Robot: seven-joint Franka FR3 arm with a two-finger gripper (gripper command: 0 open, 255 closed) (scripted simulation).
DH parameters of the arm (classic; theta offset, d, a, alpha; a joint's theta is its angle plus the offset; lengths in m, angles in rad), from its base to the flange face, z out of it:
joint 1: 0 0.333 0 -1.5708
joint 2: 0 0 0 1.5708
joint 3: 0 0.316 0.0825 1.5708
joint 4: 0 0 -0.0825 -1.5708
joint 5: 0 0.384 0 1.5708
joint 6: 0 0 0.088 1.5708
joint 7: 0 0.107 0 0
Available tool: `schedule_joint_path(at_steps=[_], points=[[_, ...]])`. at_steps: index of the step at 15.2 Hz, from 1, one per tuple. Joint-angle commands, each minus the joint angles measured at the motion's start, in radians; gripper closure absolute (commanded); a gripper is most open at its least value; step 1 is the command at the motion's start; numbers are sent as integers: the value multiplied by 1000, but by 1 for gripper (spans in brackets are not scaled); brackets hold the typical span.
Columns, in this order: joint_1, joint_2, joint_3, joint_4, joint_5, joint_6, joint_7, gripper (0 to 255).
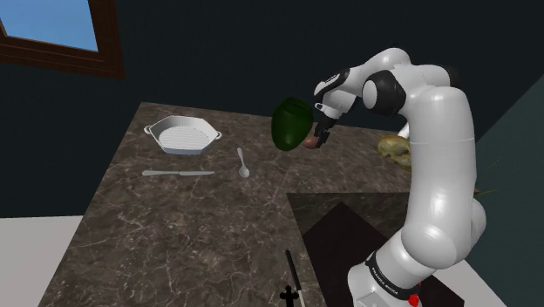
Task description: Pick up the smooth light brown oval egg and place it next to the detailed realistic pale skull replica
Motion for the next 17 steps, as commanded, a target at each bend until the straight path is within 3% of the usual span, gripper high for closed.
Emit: schedule_joint_path(at_steps=[1,4,5,17], points=[[0,1,0,0,1,1,0,0],[0,1,0,0,1,1,0,0],[0,1,0,0,1,1,0,255],[7,-23,-11,4,-14,-24,10,255]])
